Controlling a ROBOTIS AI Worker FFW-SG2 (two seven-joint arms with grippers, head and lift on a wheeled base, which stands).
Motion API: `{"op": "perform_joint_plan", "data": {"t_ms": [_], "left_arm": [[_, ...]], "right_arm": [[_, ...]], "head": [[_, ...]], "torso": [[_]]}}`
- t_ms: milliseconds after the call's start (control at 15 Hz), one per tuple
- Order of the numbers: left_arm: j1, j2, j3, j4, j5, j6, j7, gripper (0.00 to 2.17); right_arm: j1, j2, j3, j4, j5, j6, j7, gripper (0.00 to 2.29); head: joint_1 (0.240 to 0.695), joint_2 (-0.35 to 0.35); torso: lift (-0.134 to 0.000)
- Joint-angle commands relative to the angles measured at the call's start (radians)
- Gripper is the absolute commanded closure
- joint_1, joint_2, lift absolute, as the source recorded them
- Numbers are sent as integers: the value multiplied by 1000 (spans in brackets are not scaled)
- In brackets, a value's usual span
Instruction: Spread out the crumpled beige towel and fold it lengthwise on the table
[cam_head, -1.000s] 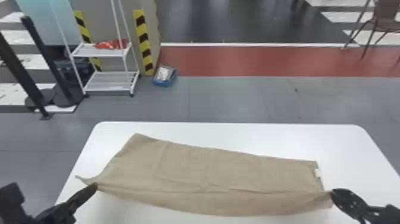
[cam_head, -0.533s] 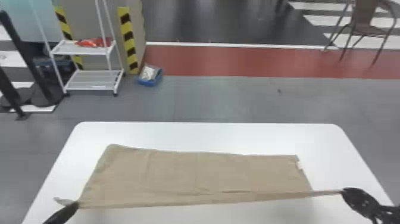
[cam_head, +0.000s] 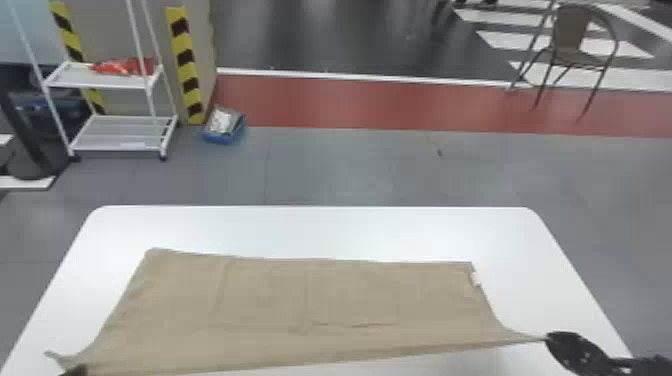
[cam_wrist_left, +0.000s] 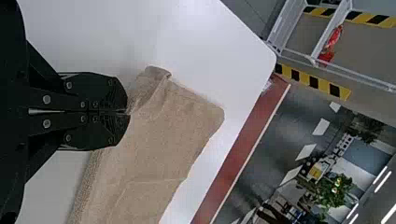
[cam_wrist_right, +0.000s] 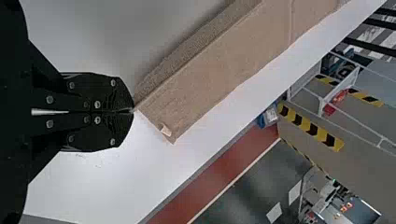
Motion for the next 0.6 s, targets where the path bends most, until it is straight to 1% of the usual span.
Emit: {"op": "perform_joint_plan", "data": {"t_ms": [0,67,133,267,400,467,533], "left_arm": [[29,-15,42,-86,-1,99,-12,1413],[32,-21,53,-108,-4,148,-26,1413],[41,-24,64,-129,-8,179,-35,1413],[46,-24,62,-152,-13,179,-33,1413],[15,-24,33,-186,-48,209,-13,1413],[-13,-24,18,-188,-71,219,-9,1413],[-48,-24,-5,-188,-99,231,5,1413]], "right_arm": [[2,7,-40,-9,-27,-50,31,1663],[2,13,-51,-12,-27,-74,58,1663],[3,19,-63,-14,-30,-102,72,1663],[-4,19,-74,-14,-55,-96,74,1663],[-63,21,-83,-27,-55,-44,69,1663],[-90,23,-78,-38,-52,11,71,1663],[-118,23,-71,-38,-36,39,71,1663]], "head": [[695,-117],[695,-118],[695,-120],[695,-122],[695,-127],[695,-131],[695,-139]], "torso": [[0],[0],[0],[0],[0],[0],[0]]}}
